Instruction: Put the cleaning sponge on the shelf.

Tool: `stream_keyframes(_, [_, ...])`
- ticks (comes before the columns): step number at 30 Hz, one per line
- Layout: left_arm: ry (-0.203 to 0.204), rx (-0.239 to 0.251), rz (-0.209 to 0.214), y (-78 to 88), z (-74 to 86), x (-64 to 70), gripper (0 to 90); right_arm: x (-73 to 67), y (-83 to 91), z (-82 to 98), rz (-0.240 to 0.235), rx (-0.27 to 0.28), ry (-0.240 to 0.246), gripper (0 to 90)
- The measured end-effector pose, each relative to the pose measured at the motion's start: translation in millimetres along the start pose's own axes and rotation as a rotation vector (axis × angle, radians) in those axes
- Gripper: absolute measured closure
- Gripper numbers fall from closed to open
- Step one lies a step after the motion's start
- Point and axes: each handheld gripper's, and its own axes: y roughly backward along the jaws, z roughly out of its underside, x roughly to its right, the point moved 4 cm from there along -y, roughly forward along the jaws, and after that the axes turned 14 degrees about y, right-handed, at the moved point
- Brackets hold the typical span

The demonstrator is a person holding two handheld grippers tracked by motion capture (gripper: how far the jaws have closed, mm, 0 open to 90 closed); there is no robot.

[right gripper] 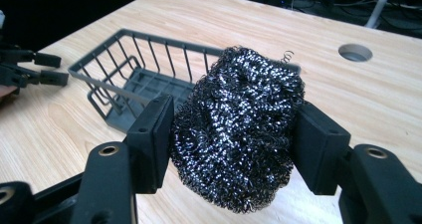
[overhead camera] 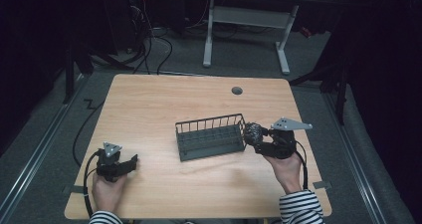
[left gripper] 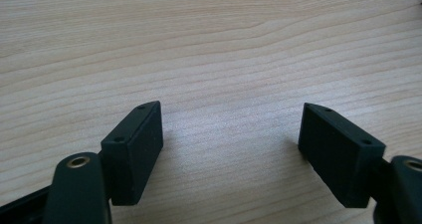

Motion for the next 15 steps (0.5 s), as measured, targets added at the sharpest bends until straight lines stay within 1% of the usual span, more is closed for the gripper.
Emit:
stream_keyframes(5, [0.002, 0.000, 0.002, 0.0, -0.1, -0.1, 25.8, 0.2, -5.9, -11.2, -0.004, 0.002, 0.007, 39.7])
stream_keyframes(7, [0.001, 0.000, 0.001, -0.1, 0.0, 0.0, 25.8, 1.7, -13.6, -19.6, -0.008, -0.006, 0.016, 39.7])
stream_keyframes(9, [0.003, 0.000, 0.003, 0.1, -0.1, -0.2, 25.8, 2.0, -16.6, -22.2, -0.009, -0.009, 0.017, 39.7])
stream_keyframes(11, [0.005, 0.000, 0.006, 0.2, -0.2, -0.5, 25.8, 2.1, -23.1, -26.9, -0.008, -0.019, 0.023, 39.7])
stream_keyframes(14, [0.004, 0.000, 0.005, 0.2, -0.2, -0.4, 25.7, -0.5, -35.0, -34.4, -0.031, -0.019, 0.026, 39.5])
stream_keyframes(15, [0.002, -0.002, 0.003, 0.1, -0.1, -0.1, 25.7, -0.5, -35.0, -34.4, -0.031, -0.019, 0.026, 39.5])
